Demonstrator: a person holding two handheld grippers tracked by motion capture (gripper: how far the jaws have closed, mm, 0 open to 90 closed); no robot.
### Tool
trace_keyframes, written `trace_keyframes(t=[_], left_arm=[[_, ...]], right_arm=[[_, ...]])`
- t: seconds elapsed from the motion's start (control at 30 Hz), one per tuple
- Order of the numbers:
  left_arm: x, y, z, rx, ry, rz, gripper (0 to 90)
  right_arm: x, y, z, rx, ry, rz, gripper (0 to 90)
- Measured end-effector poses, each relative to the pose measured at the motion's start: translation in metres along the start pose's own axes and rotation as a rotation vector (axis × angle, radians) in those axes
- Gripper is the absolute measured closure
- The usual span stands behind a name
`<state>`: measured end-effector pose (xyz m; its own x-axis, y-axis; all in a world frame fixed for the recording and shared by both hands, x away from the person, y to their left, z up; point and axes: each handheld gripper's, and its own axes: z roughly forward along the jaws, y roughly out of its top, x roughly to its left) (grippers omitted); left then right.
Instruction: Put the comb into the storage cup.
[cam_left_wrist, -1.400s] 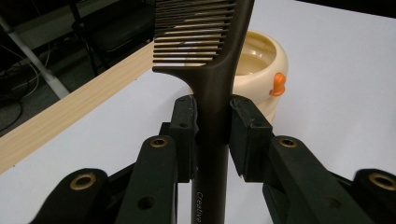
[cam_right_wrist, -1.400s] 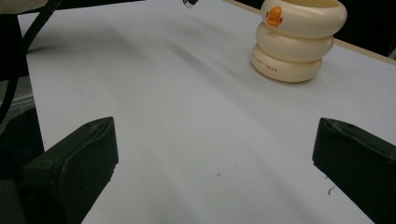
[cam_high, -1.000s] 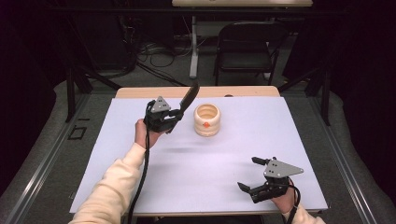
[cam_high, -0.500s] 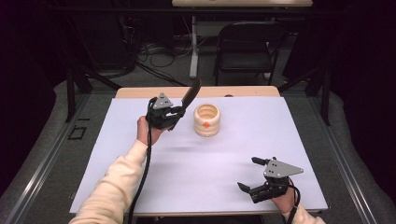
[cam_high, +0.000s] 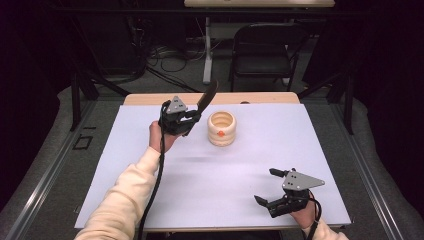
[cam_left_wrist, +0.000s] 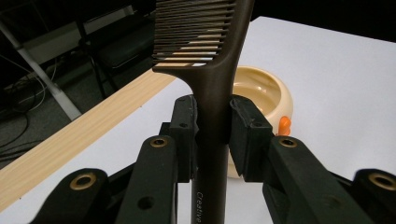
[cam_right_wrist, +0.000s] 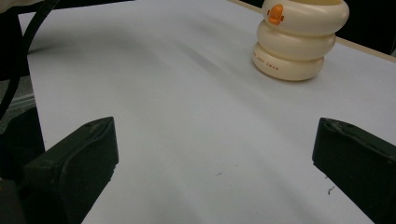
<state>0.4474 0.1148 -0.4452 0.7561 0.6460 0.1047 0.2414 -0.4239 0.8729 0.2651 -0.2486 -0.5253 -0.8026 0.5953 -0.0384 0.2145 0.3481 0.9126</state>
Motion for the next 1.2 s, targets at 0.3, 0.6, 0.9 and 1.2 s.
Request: trace_keyframes(t=[0.3, 0.6, 0.9, 1.2], left_arm=[[0.001, 0.006, 0.001, -0.018, 0.008, 0.000, 72.4], [0.002, 0.009, 0.004, -0.029, 0.015, -0.008, 72.4], [0.002, 0.014, 0.007, -0.038, 0.021, -0.010, 72.4], [0.002, 0.021, 0.008, -0.049, 0.030, -0.004, 72.3]], right_arm=[[0.000, 0.000, 0.000, 0.003, -0.001, -0.001, 0.0], [0.000, 0.000, 0.000, 0.006, -0.002, -0.001, 0.0], [0.000, 0.000, 0.000, 0.006, 0.000, -0.002, 0.0], [0.000, 0.000, 0.000, 0.004, 0.000, -0.001, 0.0]])
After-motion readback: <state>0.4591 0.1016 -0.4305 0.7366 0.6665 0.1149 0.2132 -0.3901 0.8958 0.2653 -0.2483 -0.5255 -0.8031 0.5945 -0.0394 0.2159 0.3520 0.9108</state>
